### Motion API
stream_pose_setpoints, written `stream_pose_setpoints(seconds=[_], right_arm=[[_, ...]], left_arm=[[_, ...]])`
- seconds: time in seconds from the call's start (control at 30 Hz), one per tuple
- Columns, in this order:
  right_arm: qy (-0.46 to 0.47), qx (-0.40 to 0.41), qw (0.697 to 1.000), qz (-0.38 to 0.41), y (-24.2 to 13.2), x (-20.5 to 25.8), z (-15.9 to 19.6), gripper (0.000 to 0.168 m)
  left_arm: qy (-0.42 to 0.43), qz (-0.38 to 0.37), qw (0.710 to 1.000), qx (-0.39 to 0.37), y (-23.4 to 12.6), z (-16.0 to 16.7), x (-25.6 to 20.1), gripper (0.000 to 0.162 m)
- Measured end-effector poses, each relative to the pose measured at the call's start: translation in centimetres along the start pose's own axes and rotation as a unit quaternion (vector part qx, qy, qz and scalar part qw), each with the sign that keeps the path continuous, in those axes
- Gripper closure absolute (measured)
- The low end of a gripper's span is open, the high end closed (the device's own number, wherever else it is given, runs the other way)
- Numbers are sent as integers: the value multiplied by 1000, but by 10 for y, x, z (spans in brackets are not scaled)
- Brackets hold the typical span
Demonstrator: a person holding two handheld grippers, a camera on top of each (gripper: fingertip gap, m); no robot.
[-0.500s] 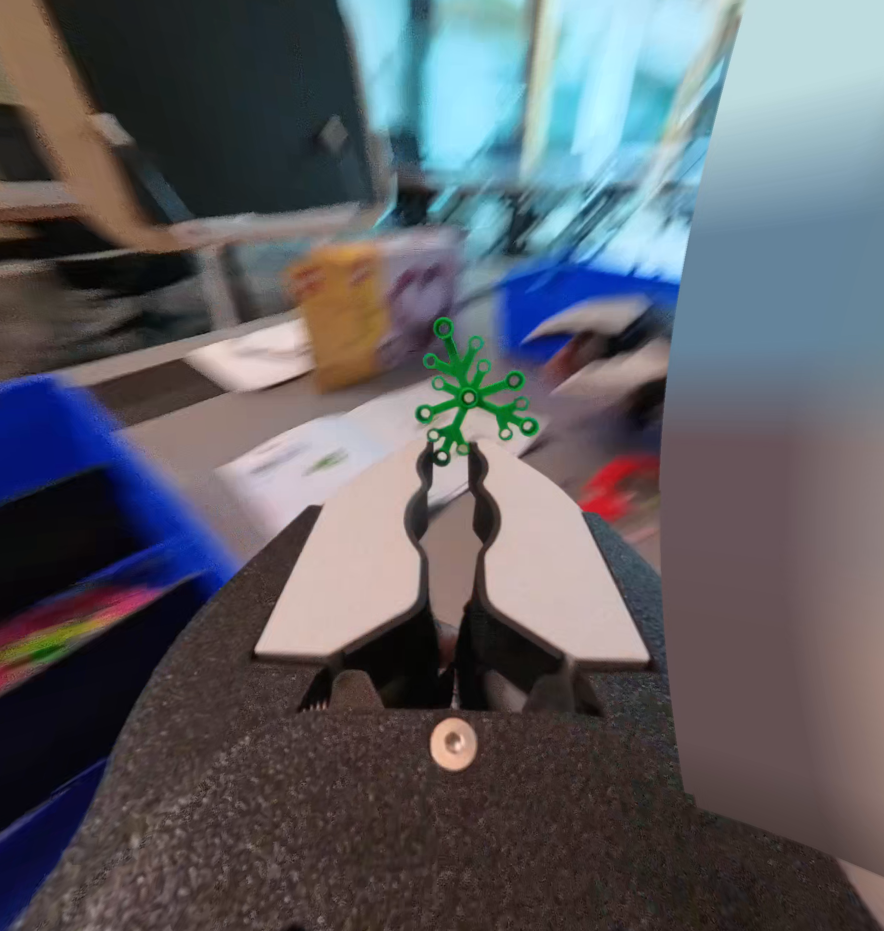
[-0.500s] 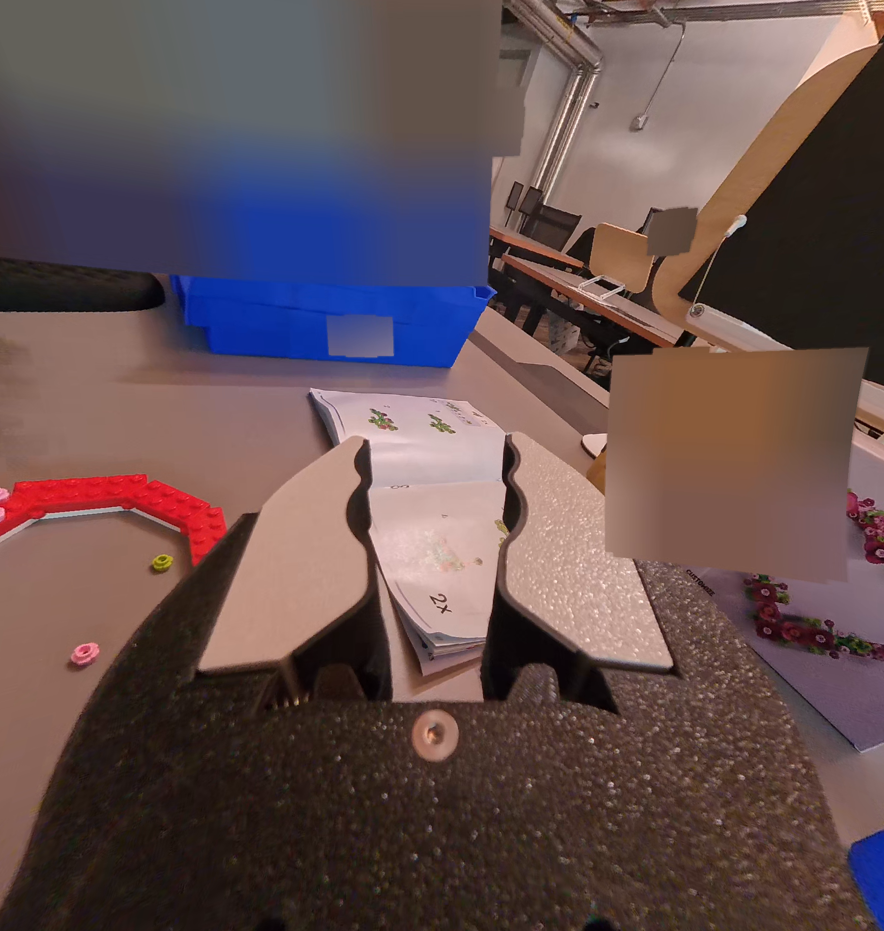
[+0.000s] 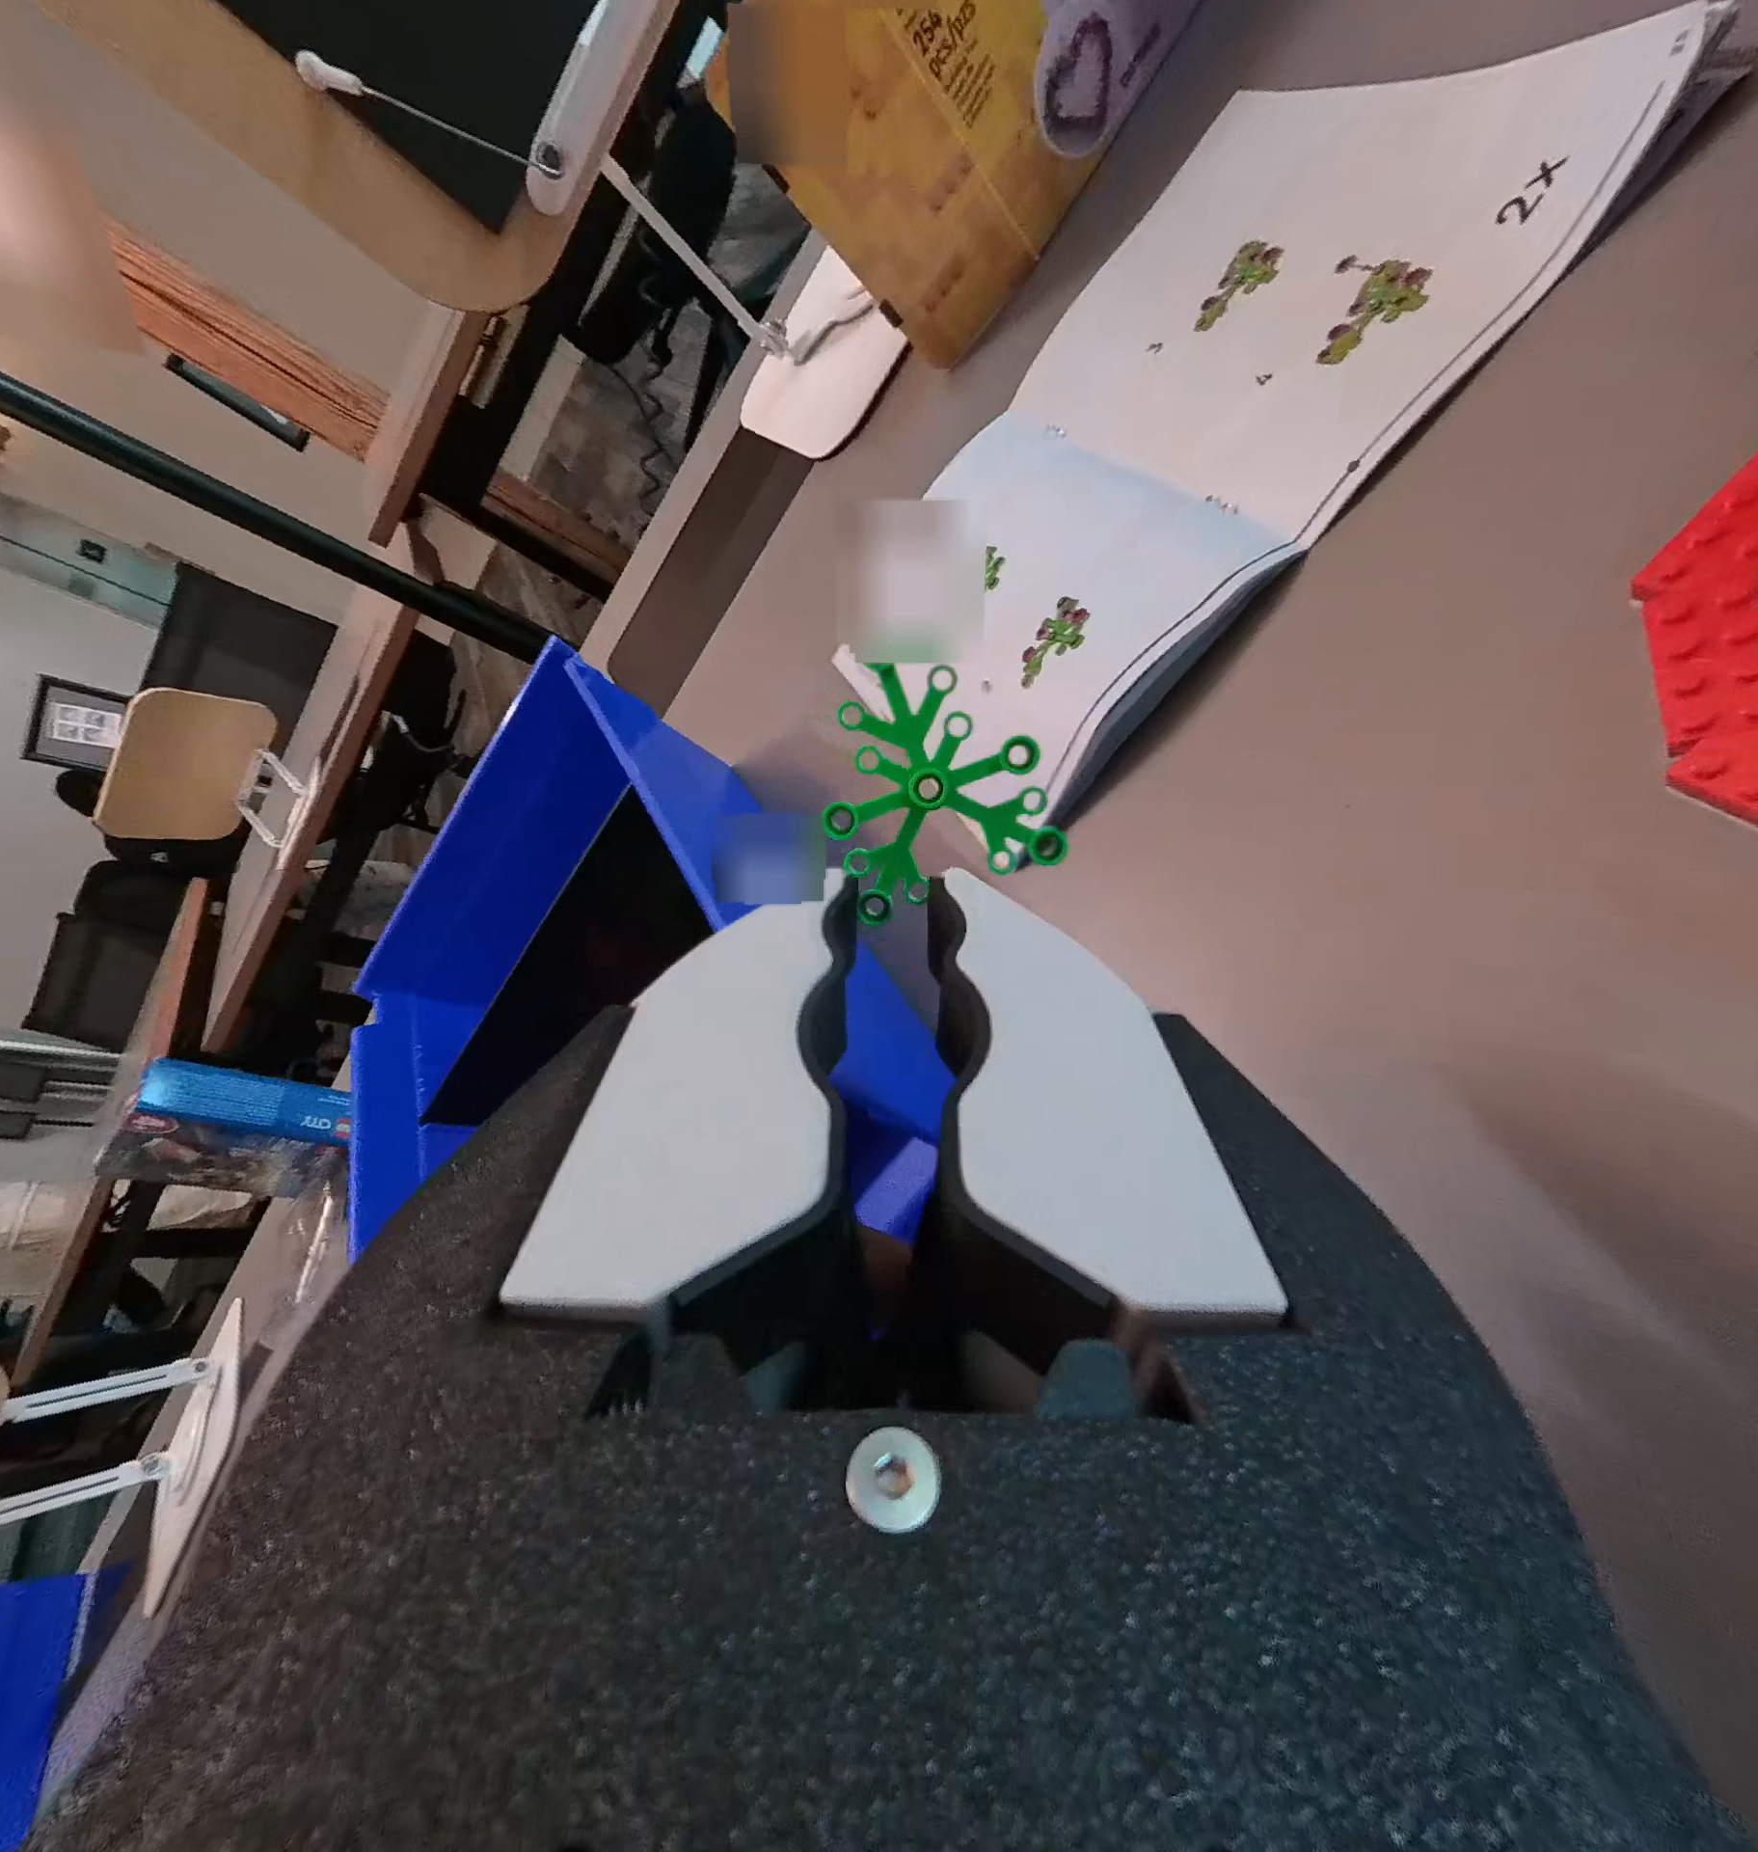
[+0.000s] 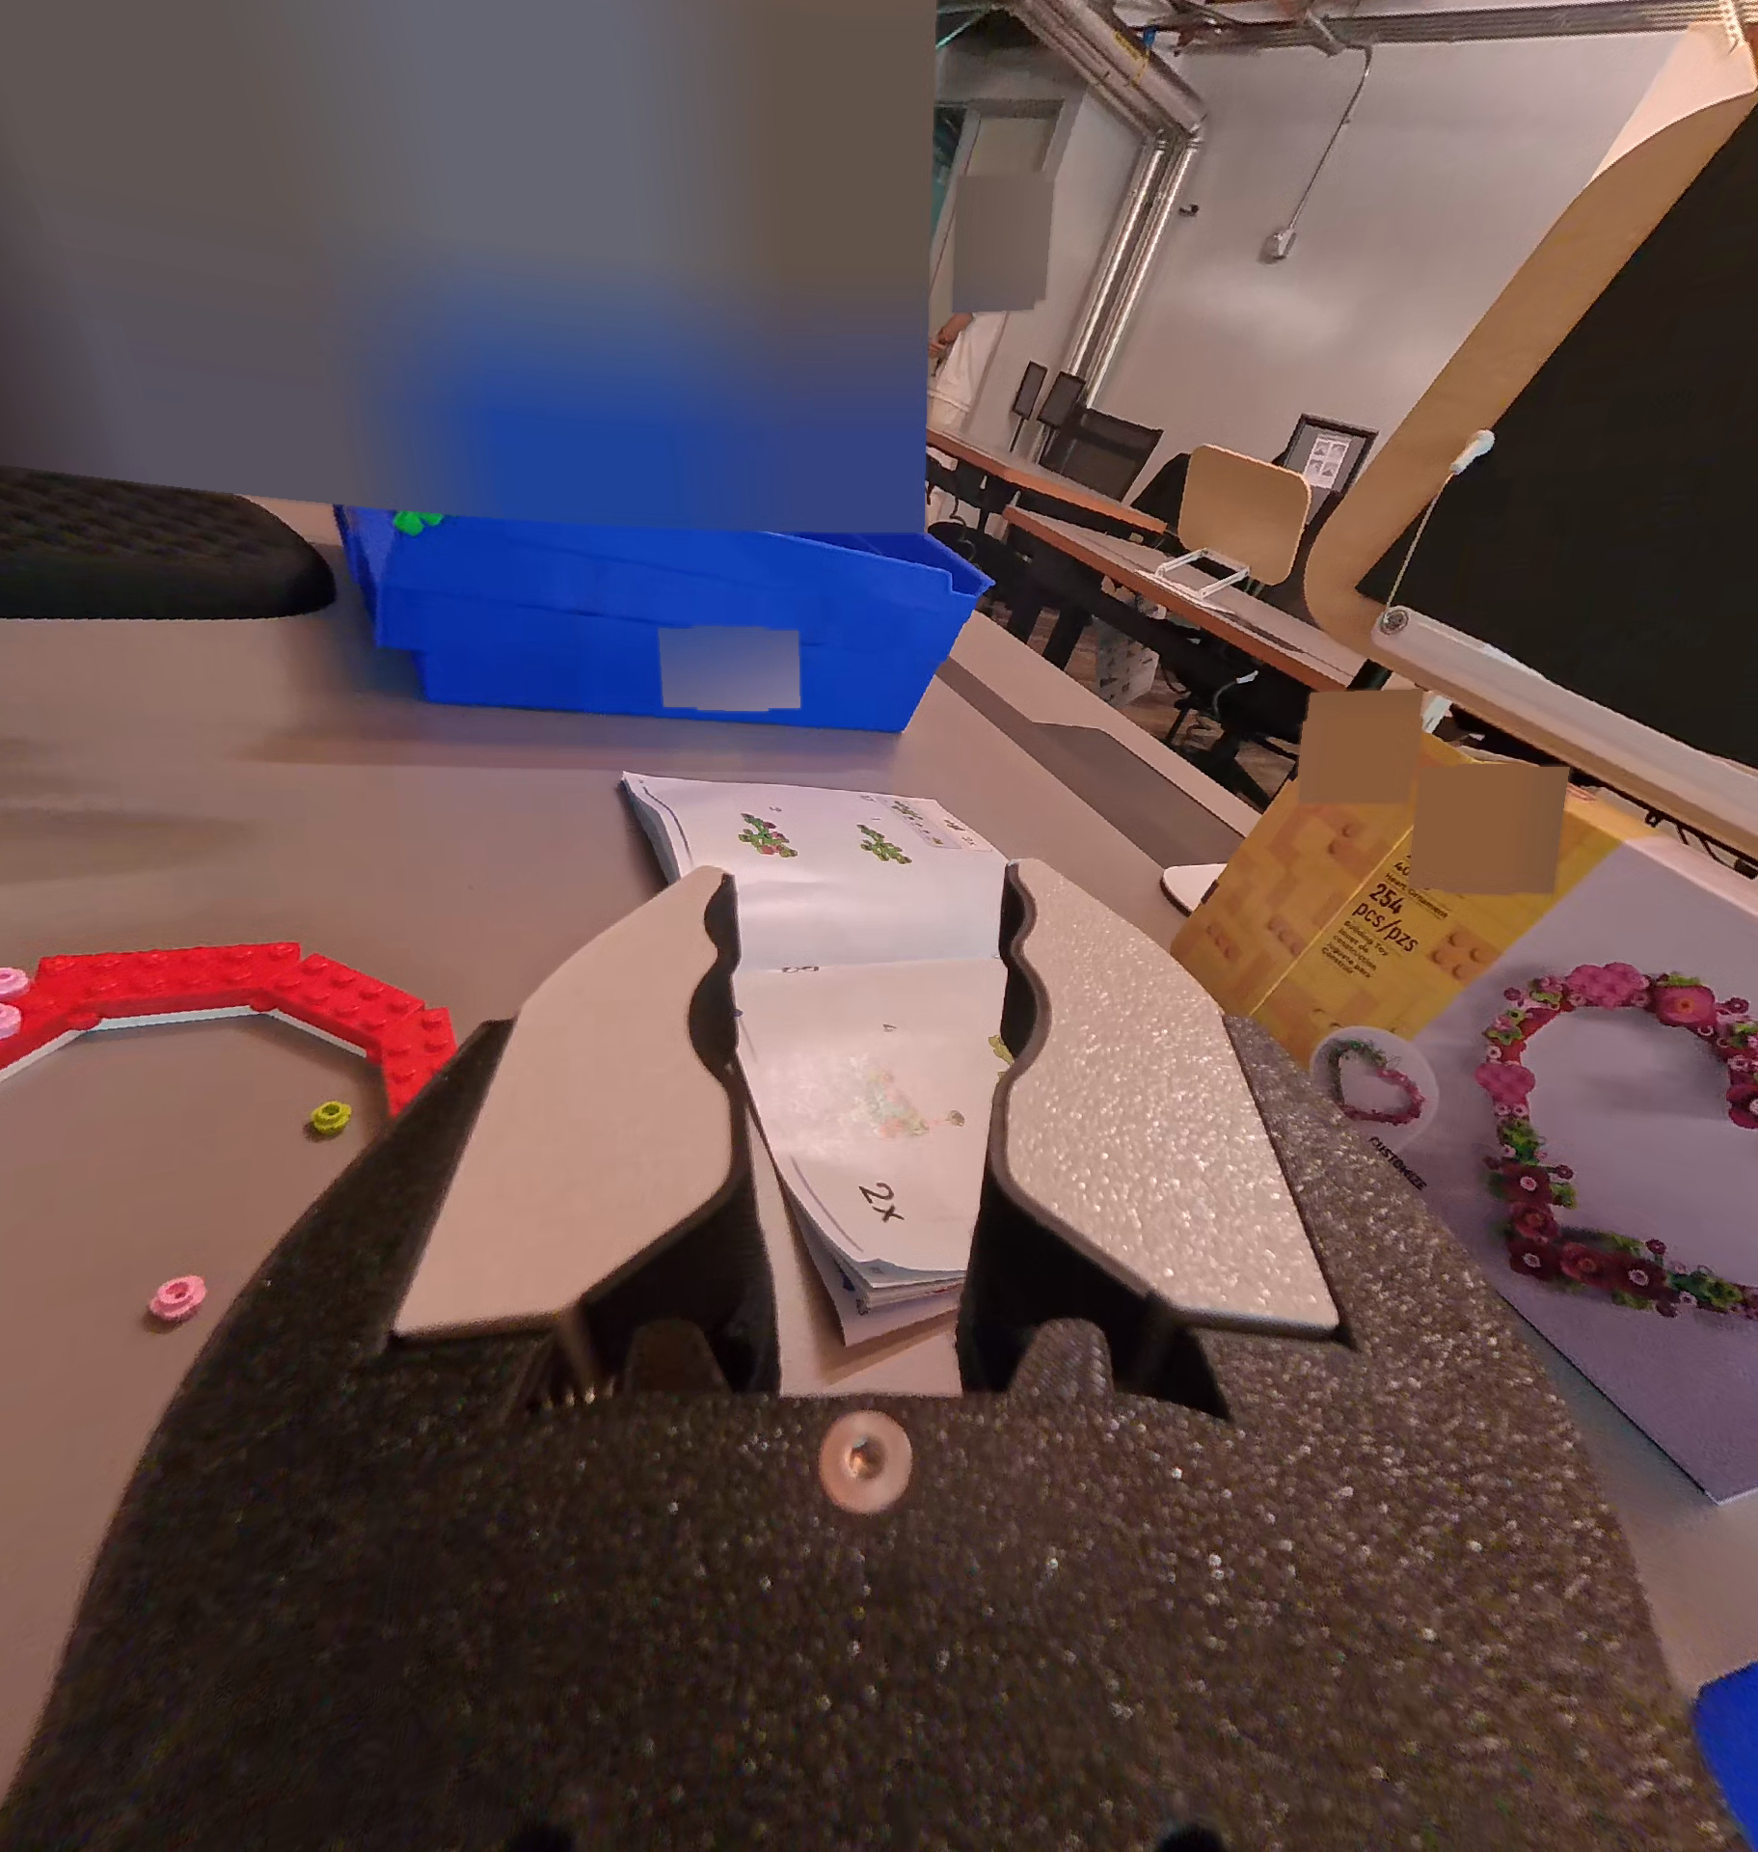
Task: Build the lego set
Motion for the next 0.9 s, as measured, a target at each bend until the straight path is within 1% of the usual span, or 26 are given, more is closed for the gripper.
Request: stream_pose_setpoints(seconds=[0.2,0.3,0.37,0.4,0.43,0.47,0.5,0.53,0.57,0.6,0.63,0.67,0.7,0.77,0.9], right_arm=[[-3,5,1000,-3,1,1,1,118],[-3,7,1000,-3,1,1,1,118],[-4,8,1000,-3,1,1,1,117],[-4,9,1000,-4,1,2,1,117],[-5,9,1000,-4,1,2,2,117],[-5,10,1000,-5,1,2,2,117],[-5,10,1000,-6,1,2,2,117],[-6,11,1000,-6,1,2,2,117],[-6,11,1000,-7,1,2,2,117],[-6,12,1000,-7,1,2,2,117],[-6,13,1000,-7,1,2,3,117],[-6,14,1000,-8,1,2,3,117],[-6,15,1000,-9,2,3,3,117],[-8,18,1000,-11,2,3,4,116],[-9,20,1000,-17,3,5,4,116]], left_arm=[[-17,28,999,17,1,3,-4,149],[-42,63,997,32,2,5,-7,149],[-78,113,990,21,3,5,-12,149],[-110,154,982,0,2,2,-16,149],[-157,213,964,-37,0,-3,-20,149],[-216,287,929,-92,-4,-10,-25,149],[-281,365,875,-152,-10,-16,-26,150],[-347,434,802,-218,-16,-21,-23,150],[-410,491,709,-296,-25,-24,-16,151],[-469,534,603,-363,-31,-23,-7,153],[-507,569,507,-403,-33,-18,0,153],[-530,585,440,-427,-32,-13,4,153],[-548,582,410,-438,-29,-8,4,153],[-555,579,404,-441,-26,-5,-2,152],[-549,602,359,-455,-31,-7,-7,153]])
Point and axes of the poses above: each gripper's, where its closed fingertips meet, y out along the fingers, z out of its underside, x = y × z across the jaws, the point moved 7 cm from there along -y, back along the fingers, and after that the axes turned 8 degrees about x, right-handed, at the moved point
